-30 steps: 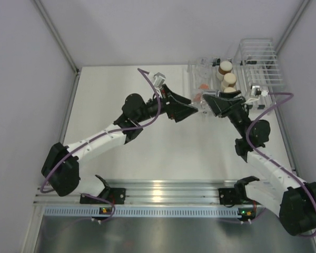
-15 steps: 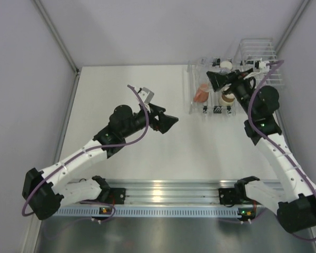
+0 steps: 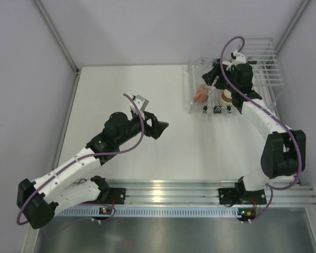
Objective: Load the cups into the dish rack
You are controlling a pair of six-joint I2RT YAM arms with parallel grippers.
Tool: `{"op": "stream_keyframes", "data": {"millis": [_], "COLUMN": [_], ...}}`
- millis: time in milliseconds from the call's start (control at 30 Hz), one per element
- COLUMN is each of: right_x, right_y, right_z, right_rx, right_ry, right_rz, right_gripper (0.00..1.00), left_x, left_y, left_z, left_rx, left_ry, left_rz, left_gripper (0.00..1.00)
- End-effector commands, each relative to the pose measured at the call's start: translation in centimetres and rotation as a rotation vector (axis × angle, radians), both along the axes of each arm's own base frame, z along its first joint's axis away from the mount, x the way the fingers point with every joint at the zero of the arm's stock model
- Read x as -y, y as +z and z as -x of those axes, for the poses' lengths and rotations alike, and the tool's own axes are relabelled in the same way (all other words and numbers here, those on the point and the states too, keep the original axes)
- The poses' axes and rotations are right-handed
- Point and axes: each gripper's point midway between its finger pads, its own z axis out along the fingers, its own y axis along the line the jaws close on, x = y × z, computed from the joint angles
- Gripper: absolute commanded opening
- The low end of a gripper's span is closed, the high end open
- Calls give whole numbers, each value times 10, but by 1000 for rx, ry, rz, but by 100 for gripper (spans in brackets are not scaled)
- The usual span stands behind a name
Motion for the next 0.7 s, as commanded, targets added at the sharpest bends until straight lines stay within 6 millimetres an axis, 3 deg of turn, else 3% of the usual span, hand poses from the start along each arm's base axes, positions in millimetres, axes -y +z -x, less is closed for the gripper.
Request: {"op": "stream_keyframes", "data": {"millis": [0, 67, 300, 667], "right_x": [7, 11, 32, 54], "right_y": [40, 32, 36, 4], "right_z": [-23, -30, -55, -88], "right_rx": [120, 106, 115, 42], "right_ry": [-19, -31, -102, -168], "right_rz": [12, 15, 62, 139], "right_gripper": [0, 0, 0, 0], "left_x": [-11, -14, -17, -12], "left_y": [-4, -8, -20, -39], "left_z": [-1, -1, -3, -11], "left_rx": [19, 16, 4, -26], "left_ry": [35, 43, 57, 50], "left_rz": [-33, -46, -80, -125], "left_gripper": [89, 89, 89, 89]}}
